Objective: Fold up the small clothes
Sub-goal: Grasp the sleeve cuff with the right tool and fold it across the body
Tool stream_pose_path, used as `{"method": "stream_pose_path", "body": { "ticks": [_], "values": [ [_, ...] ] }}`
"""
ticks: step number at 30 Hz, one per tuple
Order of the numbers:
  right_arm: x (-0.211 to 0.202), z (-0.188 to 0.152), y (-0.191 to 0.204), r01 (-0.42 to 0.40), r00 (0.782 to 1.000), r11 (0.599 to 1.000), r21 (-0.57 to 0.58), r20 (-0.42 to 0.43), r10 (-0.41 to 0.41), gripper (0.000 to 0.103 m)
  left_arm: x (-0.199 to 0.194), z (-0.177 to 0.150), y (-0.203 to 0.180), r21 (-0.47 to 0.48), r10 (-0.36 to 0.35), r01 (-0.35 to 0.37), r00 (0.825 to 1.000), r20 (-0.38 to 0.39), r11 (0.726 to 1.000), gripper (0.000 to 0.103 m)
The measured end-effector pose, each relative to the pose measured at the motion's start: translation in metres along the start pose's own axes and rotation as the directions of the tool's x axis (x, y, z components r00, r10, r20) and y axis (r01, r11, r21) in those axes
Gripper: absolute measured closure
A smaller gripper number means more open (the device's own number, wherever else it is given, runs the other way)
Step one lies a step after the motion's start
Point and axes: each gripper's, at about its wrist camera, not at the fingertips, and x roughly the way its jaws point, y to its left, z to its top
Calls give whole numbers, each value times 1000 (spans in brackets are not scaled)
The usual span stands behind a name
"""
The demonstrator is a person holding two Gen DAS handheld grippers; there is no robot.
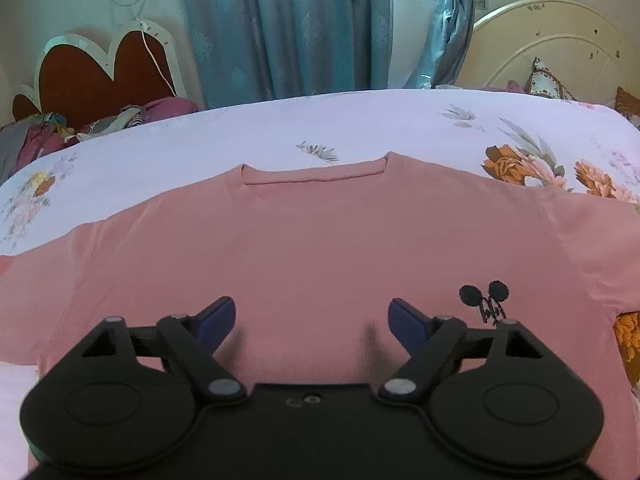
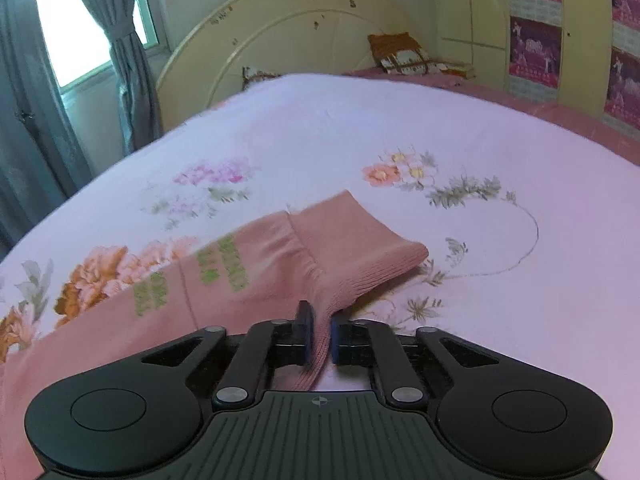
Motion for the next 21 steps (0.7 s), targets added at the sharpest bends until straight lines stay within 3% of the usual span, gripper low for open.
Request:
{"method": "stream_pose_path", "body": {
  "ticks": [5,10,15,21],
  "values": [
    [-28,3,29,-59,996,995,-74,68,64,100,-6,1,10,-2,0,0,1000,7,1000,23],
    [-66,-4,85,-185,973,967,-175,106,206,100,-12,0,30,-26,9,-8,999,33,1000,23],
    [-109,-36,171,-333,923,889,-314,86,376,100,-14,-3,60,-50,4,-2,999,41,999,23],
    [-144,-110,275,-498,847,756,-424,-52,528,100,-16,-9,104,-76,15,-10,998,56,997,23]
  ]
}}
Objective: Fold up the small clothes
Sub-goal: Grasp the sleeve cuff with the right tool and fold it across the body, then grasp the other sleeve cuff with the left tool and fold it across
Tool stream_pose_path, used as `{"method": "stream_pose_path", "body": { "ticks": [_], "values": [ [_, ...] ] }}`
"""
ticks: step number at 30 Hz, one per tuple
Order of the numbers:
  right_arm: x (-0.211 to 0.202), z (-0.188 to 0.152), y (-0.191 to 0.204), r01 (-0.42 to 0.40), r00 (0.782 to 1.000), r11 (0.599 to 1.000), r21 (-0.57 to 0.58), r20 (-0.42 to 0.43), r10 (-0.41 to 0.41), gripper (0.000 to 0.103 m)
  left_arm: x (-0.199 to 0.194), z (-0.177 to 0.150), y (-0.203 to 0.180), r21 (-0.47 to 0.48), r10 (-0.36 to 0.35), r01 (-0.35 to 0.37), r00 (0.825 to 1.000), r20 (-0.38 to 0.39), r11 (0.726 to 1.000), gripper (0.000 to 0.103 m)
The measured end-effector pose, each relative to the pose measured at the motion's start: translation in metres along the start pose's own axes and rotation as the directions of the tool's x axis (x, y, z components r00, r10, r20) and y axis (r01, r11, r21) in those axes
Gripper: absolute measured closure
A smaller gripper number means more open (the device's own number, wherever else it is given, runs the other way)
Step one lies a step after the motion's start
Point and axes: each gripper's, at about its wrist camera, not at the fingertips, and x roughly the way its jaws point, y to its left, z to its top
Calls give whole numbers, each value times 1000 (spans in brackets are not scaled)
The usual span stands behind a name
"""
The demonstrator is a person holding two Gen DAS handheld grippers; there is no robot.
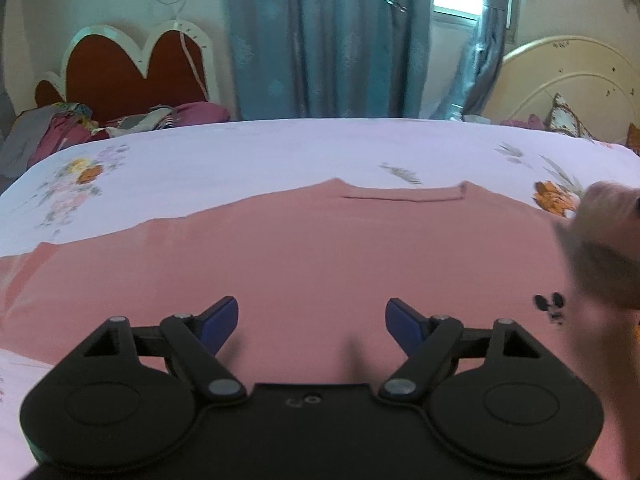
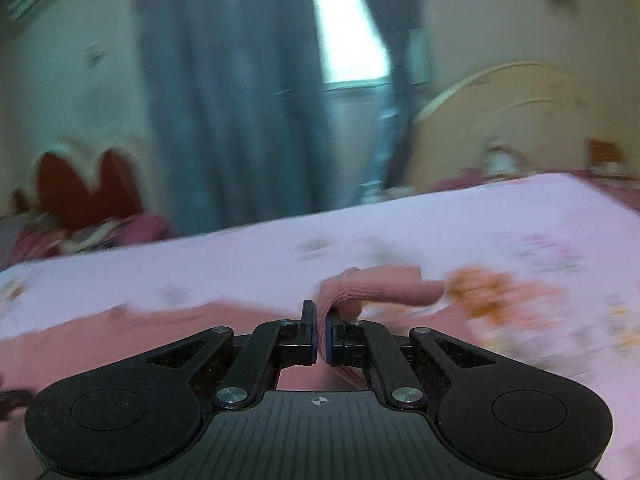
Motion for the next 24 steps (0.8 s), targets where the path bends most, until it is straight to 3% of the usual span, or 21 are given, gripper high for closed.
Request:
{"method": "stream_pose_path", "body": {
  "ticks": [5,8,10,12,16,18,24],
  "values": [
    [31,-38,78,-141,983,989,-36,-125,136,100,2,-3,28,-13,31,-31,1000,3,999,23],
    [44,-56,101,-170,969,984,-54,-194,156,99,4,-4,34,-7,25,-25,1000,-1,1000,23],
    [45,-59,103,-185,962,982,-44,-212,172,80,4,-4,34,-2,4,-4,1000,-3,1000,23],
    [38,-59,95,-198,962,980,-14,-194,192,38,5,-4,30,12,-29,30,1000,-5,999,22],
    [20,-54,77,-138,981,990,-14,-143,135,36,8,-4,7,35,-129,129,991,-20,991,19],
    [13,-52,61,-69,989,997,-20,-134,66,36,11,-4,-11,53,-184,186,982,-37,981,16],
    [-5,-58,3,81,985,996,25,-152,-76,36,47,-5,-44,12,-249,251,964,-98,968,19]
  ]
}}
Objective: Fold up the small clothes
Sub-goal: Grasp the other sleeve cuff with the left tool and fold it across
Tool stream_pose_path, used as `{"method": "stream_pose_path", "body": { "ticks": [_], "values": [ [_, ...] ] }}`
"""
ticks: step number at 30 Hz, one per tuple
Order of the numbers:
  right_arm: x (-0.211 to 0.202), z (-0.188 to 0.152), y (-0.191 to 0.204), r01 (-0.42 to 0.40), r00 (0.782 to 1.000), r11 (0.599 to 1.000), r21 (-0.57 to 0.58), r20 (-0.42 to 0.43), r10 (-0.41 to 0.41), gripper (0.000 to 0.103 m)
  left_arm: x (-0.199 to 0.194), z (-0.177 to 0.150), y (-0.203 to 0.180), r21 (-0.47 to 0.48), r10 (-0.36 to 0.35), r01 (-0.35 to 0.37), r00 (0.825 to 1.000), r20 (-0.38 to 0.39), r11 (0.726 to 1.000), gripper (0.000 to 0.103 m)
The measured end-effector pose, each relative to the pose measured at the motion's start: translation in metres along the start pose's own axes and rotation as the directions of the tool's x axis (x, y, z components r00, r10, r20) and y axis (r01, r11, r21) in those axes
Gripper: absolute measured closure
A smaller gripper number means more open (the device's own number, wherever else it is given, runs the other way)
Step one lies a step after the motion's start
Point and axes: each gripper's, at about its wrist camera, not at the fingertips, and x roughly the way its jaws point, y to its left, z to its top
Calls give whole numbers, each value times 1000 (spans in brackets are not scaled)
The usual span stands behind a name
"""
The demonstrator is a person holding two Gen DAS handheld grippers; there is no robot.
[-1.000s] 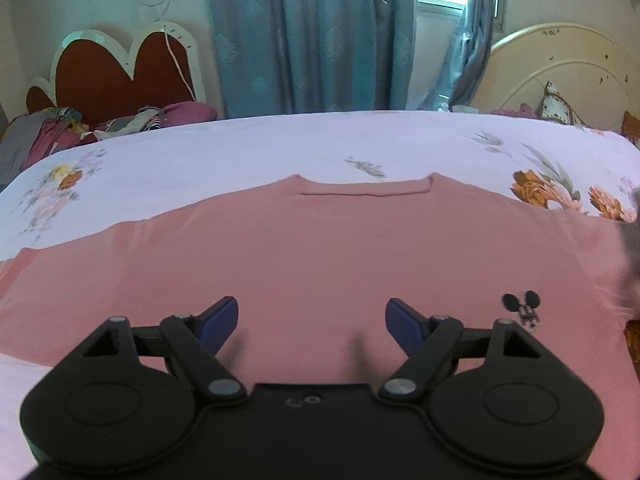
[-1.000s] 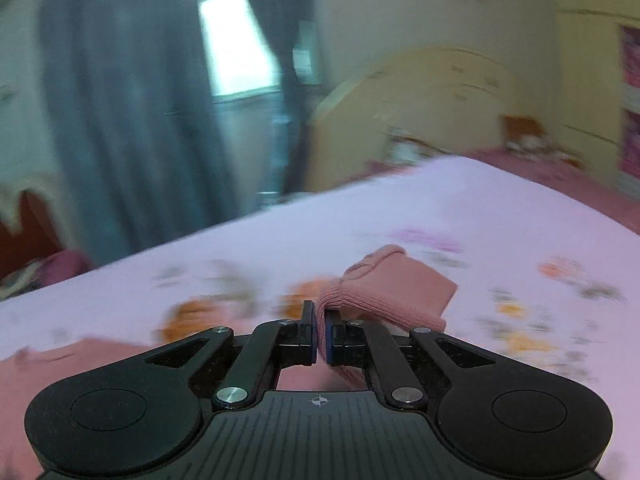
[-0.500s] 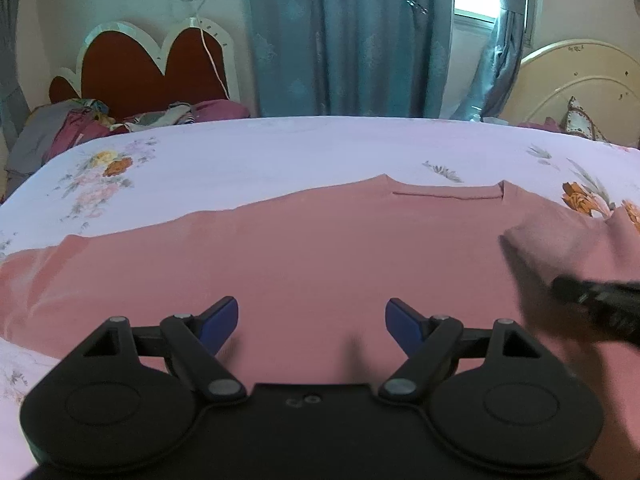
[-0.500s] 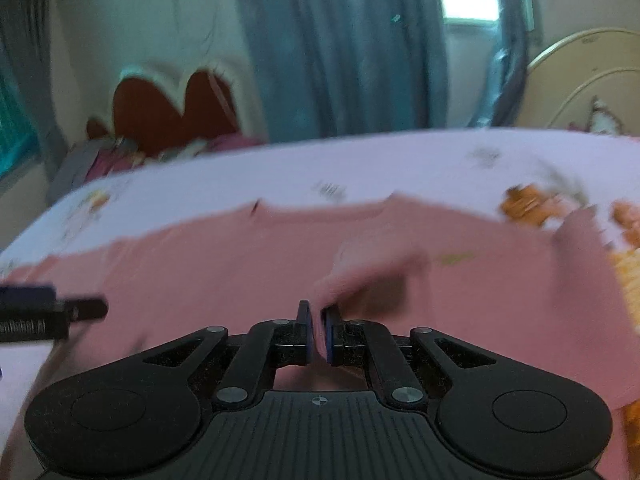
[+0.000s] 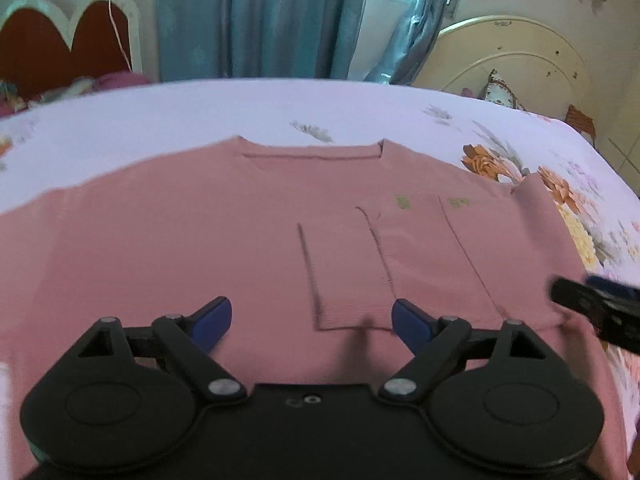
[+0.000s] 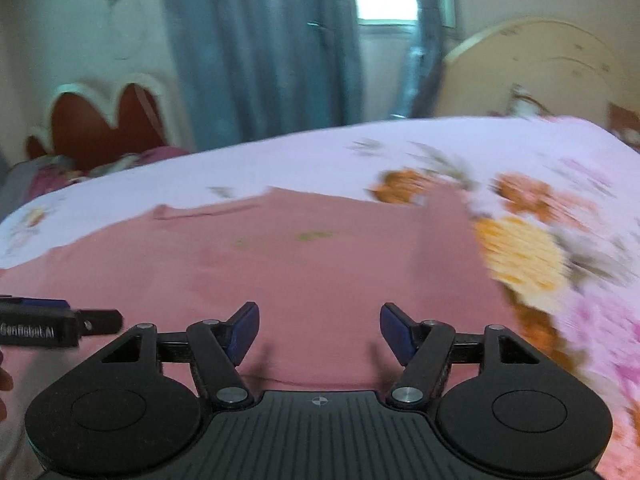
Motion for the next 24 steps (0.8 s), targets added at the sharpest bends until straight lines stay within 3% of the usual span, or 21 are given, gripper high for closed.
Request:
{"method": "stream_pose_path", "body": {
  "ticks": [3,6,7,8,9,13,17,20,24],
  "values": [
    [-12,-9,-26,50,999,998,28,-5,-50,36,23,-3,-5,-75,-72,67,996,-54,995,44],
    [-17,-16,-45,83,996,996,38,-20,-83,36,33,-7,-9,-125,-83,80,996,-22,989,58],
    [-18,-17,-49,93,995,995,42,-25,-92,36,35,-6,-12,-128,-79,76,997,-18,989,67],
    [-17,-18,-53,104,994,994,44,-27,-103,36,35,-5,-11,-137,-88,86,996,-6,987,87],
    [-16,-19,-57,114,993,992,48,-30,-113,36,36,-4,-9,-155,-112,111,994,3,982,92],
    [-8,-23,-70,144,989,988,49,-44,-141,36,27,3,-8,-181,-117,121,993,35,976,93],
    [1,-24,-73,155,987,987,40,-49,-153,36,-3,28,-2,-205,-135,161,981,137,965,93],
    [12,-20,-72,136,989,990,31,-65,-133,65,-21,46,4,-194,-118,160,971,209,968,93],
    [24,-14,-65,125,991,992,25,-60,-123,65,-27,51,24,-220,-68,120,971,230,968,93]
  ]
}}
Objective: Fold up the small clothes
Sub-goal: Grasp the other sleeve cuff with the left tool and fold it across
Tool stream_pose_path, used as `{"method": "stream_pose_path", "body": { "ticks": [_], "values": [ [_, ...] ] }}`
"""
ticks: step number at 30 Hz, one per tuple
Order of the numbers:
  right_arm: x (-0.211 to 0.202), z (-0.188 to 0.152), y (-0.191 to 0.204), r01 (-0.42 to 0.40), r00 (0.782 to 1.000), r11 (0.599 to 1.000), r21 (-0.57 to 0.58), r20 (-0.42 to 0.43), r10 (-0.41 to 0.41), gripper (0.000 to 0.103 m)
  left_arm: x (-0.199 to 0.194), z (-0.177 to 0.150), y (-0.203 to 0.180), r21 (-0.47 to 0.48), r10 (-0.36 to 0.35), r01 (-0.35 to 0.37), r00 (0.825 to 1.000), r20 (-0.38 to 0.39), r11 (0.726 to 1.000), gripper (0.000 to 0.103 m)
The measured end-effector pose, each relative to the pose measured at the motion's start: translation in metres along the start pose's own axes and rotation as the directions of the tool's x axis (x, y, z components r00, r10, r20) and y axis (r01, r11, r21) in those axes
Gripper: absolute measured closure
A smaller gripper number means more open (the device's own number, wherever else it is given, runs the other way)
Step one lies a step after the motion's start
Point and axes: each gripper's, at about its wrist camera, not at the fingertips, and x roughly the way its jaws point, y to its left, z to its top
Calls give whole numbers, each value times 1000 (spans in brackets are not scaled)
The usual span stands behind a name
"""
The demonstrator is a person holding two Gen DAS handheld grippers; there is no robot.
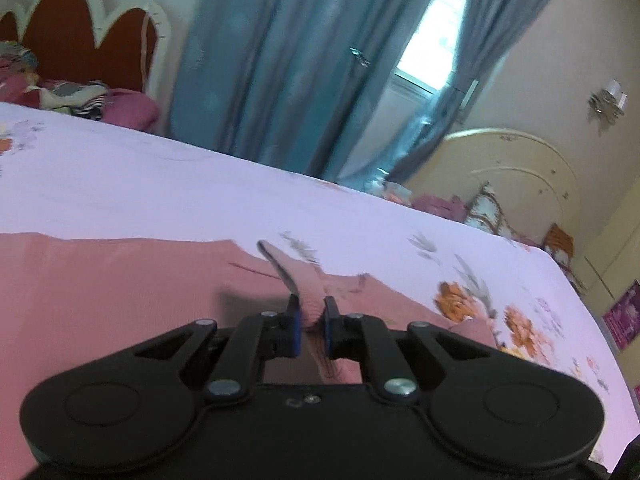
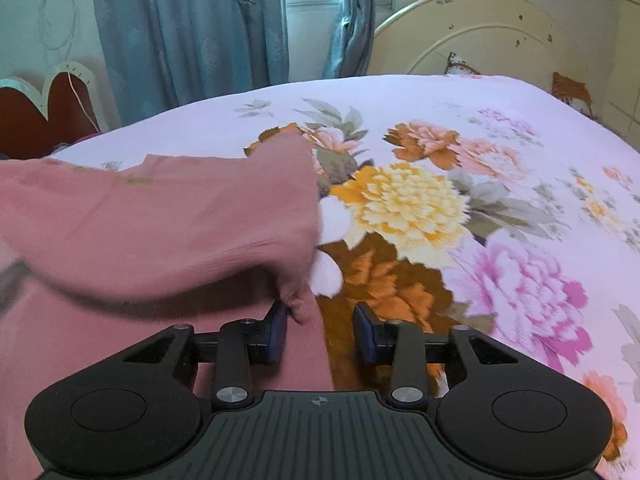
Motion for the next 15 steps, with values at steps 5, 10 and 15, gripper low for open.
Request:
{"method": "stream_pose_path", "body": {
  "ticks": [5,10,15],
  "values": [
    [9,5,9,-7,1000,1000,-8,4,7,94,1,-14,24,19,81,-80,997,-17,997,93],
    [6,-2,-4,26,1000,998,49,-14,-26,94,15,-44,44,46,156,-153,985,-78,987,93],
    [-7,-4,-7,3,999,999,34,-41,-2,94,19,-55,45,132,223,-209,970,-102,969,77]
  ]
}}
